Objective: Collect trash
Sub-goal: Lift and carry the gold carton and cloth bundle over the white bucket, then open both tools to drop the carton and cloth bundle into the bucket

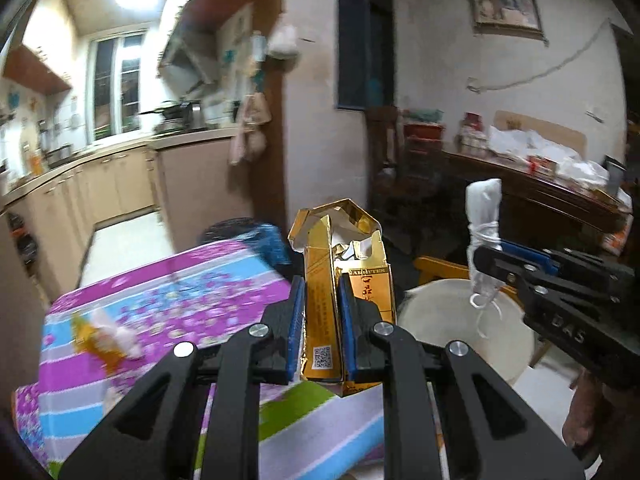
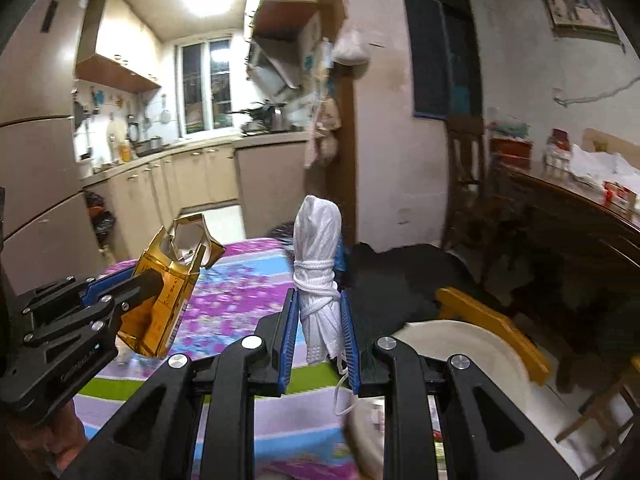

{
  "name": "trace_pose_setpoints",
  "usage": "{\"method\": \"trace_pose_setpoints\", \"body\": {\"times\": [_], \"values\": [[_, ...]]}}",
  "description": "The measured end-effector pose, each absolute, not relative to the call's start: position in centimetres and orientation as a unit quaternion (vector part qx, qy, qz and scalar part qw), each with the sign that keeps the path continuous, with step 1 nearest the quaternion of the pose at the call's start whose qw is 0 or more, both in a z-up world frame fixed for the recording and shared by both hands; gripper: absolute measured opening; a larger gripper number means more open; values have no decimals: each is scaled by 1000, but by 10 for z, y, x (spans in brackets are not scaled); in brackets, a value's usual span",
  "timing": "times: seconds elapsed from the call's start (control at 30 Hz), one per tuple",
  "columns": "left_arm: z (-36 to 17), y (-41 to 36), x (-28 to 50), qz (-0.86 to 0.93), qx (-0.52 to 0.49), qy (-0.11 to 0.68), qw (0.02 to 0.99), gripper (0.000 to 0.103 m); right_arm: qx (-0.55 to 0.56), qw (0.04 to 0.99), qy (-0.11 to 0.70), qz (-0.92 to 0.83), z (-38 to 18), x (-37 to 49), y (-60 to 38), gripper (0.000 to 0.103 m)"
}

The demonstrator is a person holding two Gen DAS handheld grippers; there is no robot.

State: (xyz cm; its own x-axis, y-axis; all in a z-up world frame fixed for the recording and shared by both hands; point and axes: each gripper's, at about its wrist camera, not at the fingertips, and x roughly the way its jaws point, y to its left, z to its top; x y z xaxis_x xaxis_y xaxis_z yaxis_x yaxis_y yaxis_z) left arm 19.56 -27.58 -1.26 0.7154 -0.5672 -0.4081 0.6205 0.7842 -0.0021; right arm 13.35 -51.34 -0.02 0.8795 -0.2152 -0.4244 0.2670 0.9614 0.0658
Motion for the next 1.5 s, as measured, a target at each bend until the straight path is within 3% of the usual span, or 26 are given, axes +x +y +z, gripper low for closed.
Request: {"method": "trace_pose_setpoints", "body": {"times": [0.27, 0.57, 0.87, 1.3, 1.43, 1.47, 1.5], "values": [[-26, -366, 202, -414, 79, 263, 868, 16, 108, 942, 268, -168, -17, 125, -614, 22], [-70, -438, 219, -446, 111, 355, 814, 16, 181, 899, 357, -178, -85, 133, -713, 22], [-105, -465, 238, -435, 125, 397, 798, 16, 200, 886, 378, -178, -130, 138, -720, 22], [-124, -474, 246, -422, 135, 408, 798, 17, 198, 881, 387, -183, -151, 143, -721, 22], [-126, -478, 244, -422, 144, 411, 795, 22, 199, 883, 383, -184, -149, 141, -719, 22], [-127, -479, 244, -420, 146, 411, 796, 28, 200, 884, 381, -183, -148, 141, -718, 22], [-127, -479, 245, -420, 145, 413, 795, 41, 198, 885, 379, -183, -146, 140, -717, 22]]}}
